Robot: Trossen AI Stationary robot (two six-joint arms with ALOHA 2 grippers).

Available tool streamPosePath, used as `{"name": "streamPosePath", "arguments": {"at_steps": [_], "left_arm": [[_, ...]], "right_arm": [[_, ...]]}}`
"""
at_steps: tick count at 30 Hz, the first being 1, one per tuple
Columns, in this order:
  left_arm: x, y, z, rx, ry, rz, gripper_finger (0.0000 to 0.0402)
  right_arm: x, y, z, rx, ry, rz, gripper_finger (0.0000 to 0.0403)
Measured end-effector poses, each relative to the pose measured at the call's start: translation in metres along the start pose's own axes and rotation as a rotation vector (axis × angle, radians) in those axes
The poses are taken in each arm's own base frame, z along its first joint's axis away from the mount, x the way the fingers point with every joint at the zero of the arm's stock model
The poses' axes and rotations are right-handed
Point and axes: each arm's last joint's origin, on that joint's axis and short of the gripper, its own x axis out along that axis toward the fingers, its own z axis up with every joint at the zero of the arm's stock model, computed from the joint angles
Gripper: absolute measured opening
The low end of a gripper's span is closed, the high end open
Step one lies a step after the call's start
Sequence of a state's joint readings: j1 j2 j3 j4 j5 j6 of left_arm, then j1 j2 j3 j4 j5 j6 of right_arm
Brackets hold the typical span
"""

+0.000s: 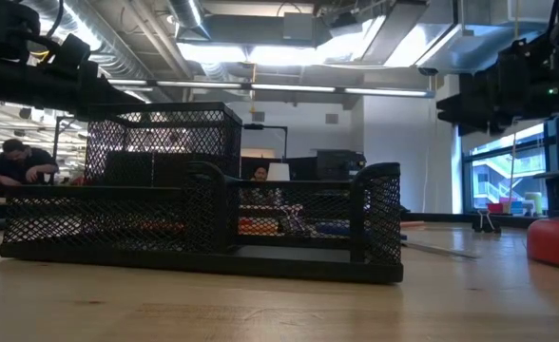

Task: Pick and place office supplies into organizer
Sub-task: Put the right black clip binder into the desk organizer

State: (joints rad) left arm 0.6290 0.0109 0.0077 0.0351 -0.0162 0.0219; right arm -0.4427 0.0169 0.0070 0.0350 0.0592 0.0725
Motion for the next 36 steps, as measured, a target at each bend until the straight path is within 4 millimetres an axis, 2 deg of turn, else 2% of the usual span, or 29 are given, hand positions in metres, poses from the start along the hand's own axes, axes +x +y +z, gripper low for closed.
{"name": "streamPosePath", "arguments": {"at_steps": [17,27,36], "left_arm": [[0.0,0.0,0.0,0.0,0.001,0.001,0.0082],[0.0,0.0,0.0,0.0,0.002,0.0,0.0082],[0.0,0.0,0.0,0.0,0.001,0.0,0.0082]], "right_arm": [[0.0,0.0,0.0,0.142,0.0,0.0,0.0237],[0.0,0.0,0.0,0.331,0.002,0.0,0.0237],[0.008,0.0,-0.013,0.468,0.143,-0.045,0.0237]]}}
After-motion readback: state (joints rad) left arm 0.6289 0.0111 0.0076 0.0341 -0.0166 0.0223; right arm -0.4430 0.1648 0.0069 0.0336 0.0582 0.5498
